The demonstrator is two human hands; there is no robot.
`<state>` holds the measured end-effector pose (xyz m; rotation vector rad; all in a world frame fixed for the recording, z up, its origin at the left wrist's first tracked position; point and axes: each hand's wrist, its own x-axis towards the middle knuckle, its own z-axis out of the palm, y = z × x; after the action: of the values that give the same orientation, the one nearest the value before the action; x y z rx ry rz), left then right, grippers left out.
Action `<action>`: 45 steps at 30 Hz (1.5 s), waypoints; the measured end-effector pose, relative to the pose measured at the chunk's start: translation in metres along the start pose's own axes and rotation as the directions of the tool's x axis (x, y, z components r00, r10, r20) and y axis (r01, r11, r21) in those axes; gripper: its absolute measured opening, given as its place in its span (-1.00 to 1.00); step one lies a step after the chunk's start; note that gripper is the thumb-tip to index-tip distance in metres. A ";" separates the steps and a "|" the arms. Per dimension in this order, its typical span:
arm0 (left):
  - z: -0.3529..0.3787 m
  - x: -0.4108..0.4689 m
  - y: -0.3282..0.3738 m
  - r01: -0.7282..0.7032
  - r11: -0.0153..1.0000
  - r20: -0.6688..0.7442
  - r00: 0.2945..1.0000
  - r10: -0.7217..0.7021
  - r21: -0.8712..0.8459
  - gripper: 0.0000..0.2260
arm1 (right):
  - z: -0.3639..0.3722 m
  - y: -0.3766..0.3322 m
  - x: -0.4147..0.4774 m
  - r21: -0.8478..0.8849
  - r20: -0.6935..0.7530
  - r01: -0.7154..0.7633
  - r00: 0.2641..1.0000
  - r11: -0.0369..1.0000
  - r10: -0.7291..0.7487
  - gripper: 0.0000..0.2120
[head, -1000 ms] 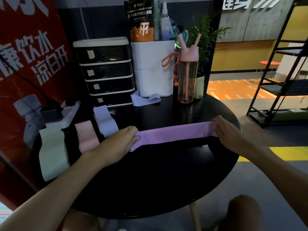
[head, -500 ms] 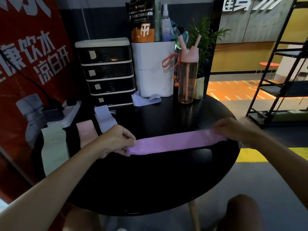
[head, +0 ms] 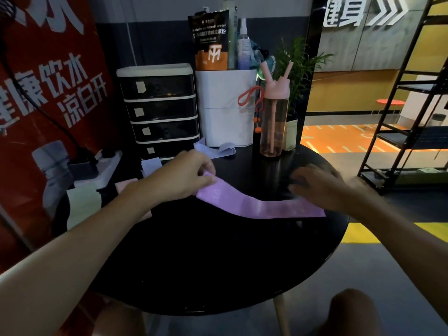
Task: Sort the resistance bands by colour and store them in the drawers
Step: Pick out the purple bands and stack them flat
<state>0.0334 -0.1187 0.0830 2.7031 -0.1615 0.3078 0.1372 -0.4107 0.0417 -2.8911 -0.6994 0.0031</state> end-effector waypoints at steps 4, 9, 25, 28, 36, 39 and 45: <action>-0.030 0.013 0.036 -0.212 0.963 0.028 0.977 0.210 0.168 -0.88 | -0.030 -0.061 -0.003 0.606 -0.090 0.269 0.958 0.748 -0.271 -0.55; -0.058 0.015 0.062 -0.299 0.941 -0.020 0.952 0.306 0.157 -0.80 | -0.049 -0.093 0.001 0.682 -0.183 0.360 0.927 0.637 -0.327 -0.61; 0.031 -0.020 0.069 -0.061 0.663 -0.242 0.952 -0.185 -0.746 -0.86 | -0.099 -0.131 0.013 0.795 -0.500 0.440 0.865 0.419 0.039 -0.75; 0.036 -0.010 0.061 -0.100 0.703 -0.351 0.910 -0.222 -0.704 -0.87 | -0.100 -0.133 0.016 0.791 -0.514 0.445 0.856 0.420 0.060 -0.75; 0.002 0.049 0.038 -0.156 0.736 -0.420 0.888 -0.188 -0.659 -0.82 | -0.122 -0.130 0.030 0.803 -0.527 0.454 0.844 0.386 0.103 -0.85; -0.001 0.056 0.036 -0.186 0.732 -0.417 0.897 -0.145 -0.655 -0.85 | -0.121 -0.124 0.024 0.803 -0.540 0.475 0.836 0.359 0.100 -0.83; 0.061 0.004 0.035 -0.078 0.715 -0.215 0.971 -0.104 -0.695 -0.91 | -0.056 -0.107 -0.020 0.846 -0.453 0.381 0.883 0.374 0.124 -0.83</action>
<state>0.0436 -0.1760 0.0432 1.8827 -0.1487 0.4581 0.0733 -0.3352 0.1135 -1.6018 -0.5556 -0.2201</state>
